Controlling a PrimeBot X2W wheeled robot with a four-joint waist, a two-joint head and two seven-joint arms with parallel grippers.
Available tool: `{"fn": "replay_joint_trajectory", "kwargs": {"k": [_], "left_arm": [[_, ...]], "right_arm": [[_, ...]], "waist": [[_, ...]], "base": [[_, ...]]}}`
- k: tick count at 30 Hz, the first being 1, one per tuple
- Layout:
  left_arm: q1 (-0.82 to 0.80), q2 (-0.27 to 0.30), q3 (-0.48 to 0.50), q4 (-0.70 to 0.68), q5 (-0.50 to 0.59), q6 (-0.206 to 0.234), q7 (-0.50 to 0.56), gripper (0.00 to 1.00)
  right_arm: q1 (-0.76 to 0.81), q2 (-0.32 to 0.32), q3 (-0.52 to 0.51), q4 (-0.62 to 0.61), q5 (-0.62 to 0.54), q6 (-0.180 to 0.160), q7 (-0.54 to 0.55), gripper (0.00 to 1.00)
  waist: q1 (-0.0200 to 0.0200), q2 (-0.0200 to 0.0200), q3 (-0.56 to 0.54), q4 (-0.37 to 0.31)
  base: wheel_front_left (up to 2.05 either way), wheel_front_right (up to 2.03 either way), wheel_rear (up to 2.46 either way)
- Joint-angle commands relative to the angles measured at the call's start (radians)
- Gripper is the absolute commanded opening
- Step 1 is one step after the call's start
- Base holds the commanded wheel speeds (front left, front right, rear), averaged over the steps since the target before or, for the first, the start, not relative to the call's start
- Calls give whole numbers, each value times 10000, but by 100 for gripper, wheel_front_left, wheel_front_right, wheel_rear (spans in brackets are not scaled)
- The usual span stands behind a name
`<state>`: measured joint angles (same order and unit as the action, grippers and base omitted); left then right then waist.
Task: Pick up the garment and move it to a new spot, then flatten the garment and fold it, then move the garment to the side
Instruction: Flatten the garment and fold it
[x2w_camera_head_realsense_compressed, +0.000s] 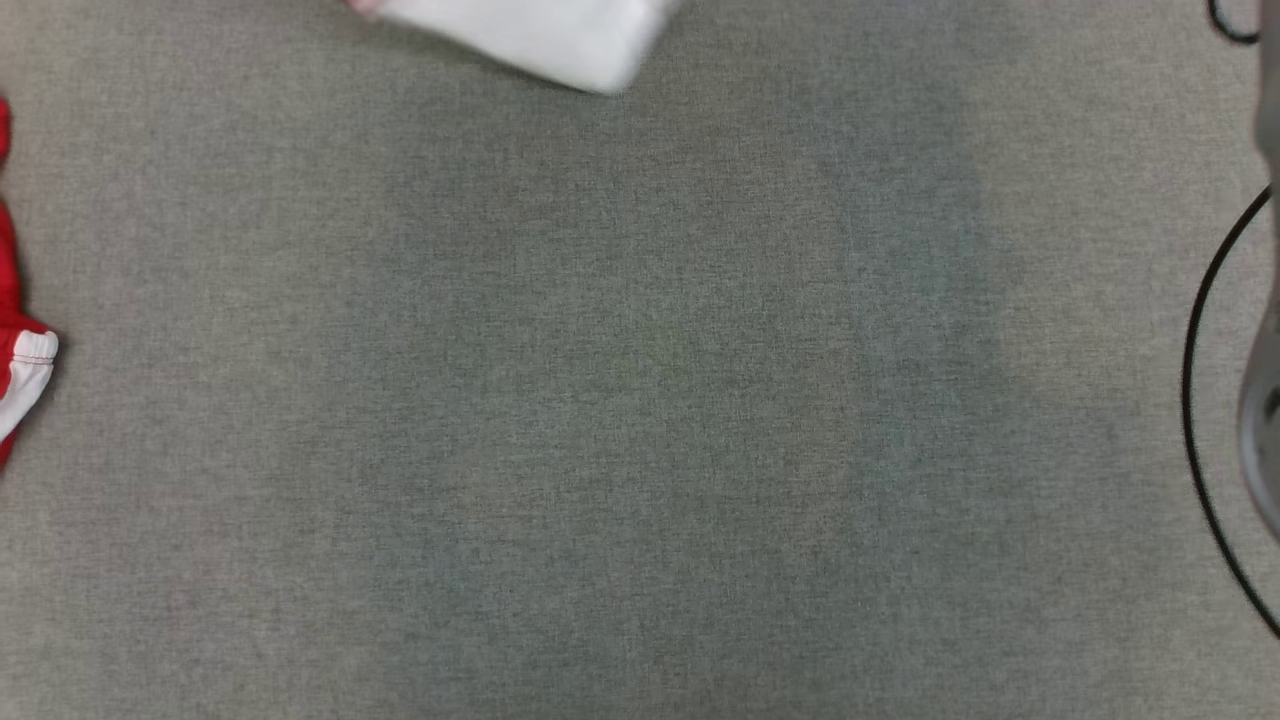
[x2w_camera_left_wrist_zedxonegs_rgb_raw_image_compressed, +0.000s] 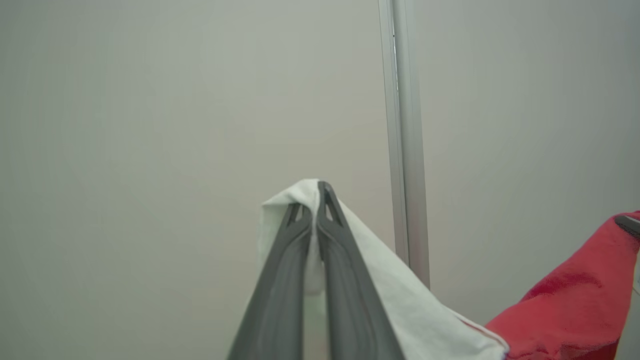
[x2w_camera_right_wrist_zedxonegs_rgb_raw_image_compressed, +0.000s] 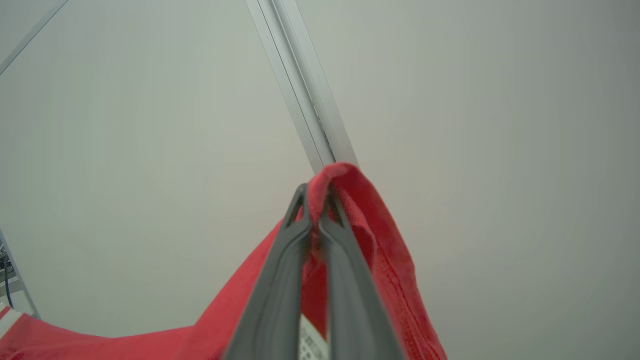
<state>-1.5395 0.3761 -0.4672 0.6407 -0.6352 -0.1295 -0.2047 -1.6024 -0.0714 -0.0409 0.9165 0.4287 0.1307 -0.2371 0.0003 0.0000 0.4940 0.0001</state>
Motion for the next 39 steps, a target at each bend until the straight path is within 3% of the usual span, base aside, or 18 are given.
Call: {"fn": "replay_joint_trajectory", "kwargs": {"k": [1, 7, 13, 16, 20, 27, 34, 39], "left_arm": [[-606, -99, -249, 259, -142, -12, -147, 0], [-1329, -167, -994, 645, -526, -12, -464, 0], [-410, -14, -1657, 655, -948, -11, -596, 0], [365, 102, -1459, 326, -1100, -13, -615, 0], [1728, 202, -991, -277, -974, -11, -610, 0], [5675, 203, 379, -2145, -405, 249, -614, 0], [9489, -360, 1600, -3815, 7, 604, -615, 0], [11730, -786, 1917, -4264, 300, 607, -616, 0]], "right_arm": [[-533, -66, -113, 391, 9, 2, -92, 0], [-1036, -181, -13, 1029, -24, 2, -231, 0], [-87, -122, 395, 1106, 155, 2, -284, 0], [767, -92, 438, 624, 340, 2, -289, 0], [1964, -5, 602, -49, 495, 2, -286, 0], [5351, 159, 1037, -1866, 1080, 2, -287, 0], [8634, 165, 1078, -3064, 1556, 3, -286, 0], [10638, -84, 1169, -3309, 1717, 2, -287, 0]], "waist": [[-3, 0, 69, -7], [-3, 0, 179, 44], [-3, 0, 260, 87], [-3, 0, 247, 56], [-3, 0, 146, -3], [-3, 0, -454, -172], [-3, 0, -1261, -53], [-3, 0, -2023, 83]], "base": [[0, 0, 0], [0, 0, 0], [0, 0, 0], [0, 0, 0], [0, 0, 0], [0, 0, 0], [0, 0, 0], [0, 0, 0]]}}
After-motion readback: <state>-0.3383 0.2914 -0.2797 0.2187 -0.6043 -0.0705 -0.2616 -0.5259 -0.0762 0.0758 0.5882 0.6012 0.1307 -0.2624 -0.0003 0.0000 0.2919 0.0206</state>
